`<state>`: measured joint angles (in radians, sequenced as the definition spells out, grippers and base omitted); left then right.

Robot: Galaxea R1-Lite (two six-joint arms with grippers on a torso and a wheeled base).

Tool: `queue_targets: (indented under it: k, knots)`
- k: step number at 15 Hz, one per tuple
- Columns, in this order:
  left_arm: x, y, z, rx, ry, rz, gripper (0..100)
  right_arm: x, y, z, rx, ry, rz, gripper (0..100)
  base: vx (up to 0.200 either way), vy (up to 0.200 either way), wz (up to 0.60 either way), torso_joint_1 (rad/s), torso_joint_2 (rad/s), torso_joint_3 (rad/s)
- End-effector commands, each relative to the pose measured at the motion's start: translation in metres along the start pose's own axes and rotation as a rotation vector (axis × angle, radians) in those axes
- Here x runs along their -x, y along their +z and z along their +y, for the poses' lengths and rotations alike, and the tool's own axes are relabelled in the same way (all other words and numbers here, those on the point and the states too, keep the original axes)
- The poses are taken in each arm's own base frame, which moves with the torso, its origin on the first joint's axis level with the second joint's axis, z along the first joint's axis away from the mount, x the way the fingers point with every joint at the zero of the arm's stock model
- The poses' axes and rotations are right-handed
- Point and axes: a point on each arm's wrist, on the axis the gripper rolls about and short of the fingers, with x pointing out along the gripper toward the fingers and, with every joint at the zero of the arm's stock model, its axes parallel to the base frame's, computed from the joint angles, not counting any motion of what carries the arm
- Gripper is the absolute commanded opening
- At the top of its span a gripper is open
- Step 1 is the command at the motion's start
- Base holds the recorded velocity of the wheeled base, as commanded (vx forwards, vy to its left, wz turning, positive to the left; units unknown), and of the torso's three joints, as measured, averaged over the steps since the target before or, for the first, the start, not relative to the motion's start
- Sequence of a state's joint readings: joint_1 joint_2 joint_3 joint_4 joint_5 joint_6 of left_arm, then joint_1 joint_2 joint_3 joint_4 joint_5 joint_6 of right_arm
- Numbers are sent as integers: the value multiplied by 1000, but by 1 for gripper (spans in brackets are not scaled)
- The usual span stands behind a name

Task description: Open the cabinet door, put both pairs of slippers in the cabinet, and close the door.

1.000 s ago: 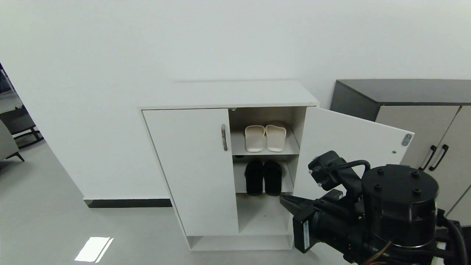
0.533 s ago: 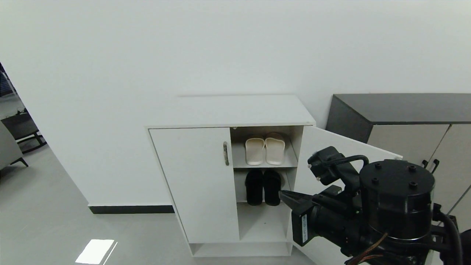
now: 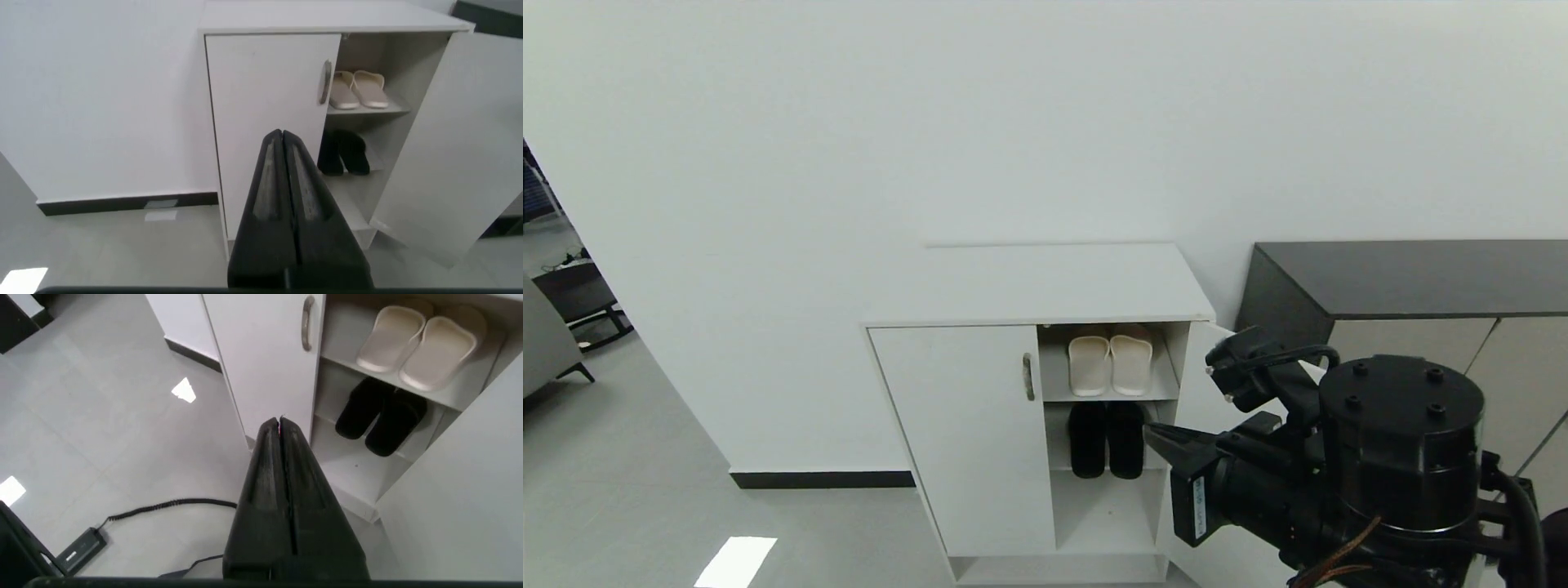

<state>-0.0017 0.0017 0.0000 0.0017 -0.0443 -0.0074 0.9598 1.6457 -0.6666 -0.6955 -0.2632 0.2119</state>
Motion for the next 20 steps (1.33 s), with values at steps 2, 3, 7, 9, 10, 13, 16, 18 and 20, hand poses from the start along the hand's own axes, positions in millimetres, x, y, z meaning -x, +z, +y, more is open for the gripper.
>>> queue_targets:
  k: [2,3,7,9,10,13,16,18,20]
  knots:
    - [0,0,0,0,0,0,0,1,-1,0,0,1,3,0,0,0,0,281,-598,-310]
    - [0,0,0,0,0,0,0,0,-2,0,0,2,7,0,0,0,0,188,-437,-212]
    - [0,0,0,0,0,0,0,1,-4,-1,2,0,12,0,-150,0,0,51,-75,-47]
    - [0,0,0,0,0,0,0,0,-6,-1,7,-1,20,0,-200,0,0,10,-5,2]
    - [0,0,0,0,0,0,0,-1,-7,-2,16,-6,26,0,-200,0,0,-12,-12,-2]
    - [0,0,0,0,0,0,0,-9,-3,-34,-4,-80,28,0,0,0,0,0,0,0]
    - [0,0,0,2,0,0,0,-10,7,-94,23,-162,-3,0,0,0,0,0,0,0]
    - [0,0,0,2,0,0,0,-10,12,-123,10,-251,-33,0,0,0,0,0,0,0]
    - [0,0,0,3,0,0,0,-12,19,-165,-12,-363,-50,0,0,0,0,0,0,0]
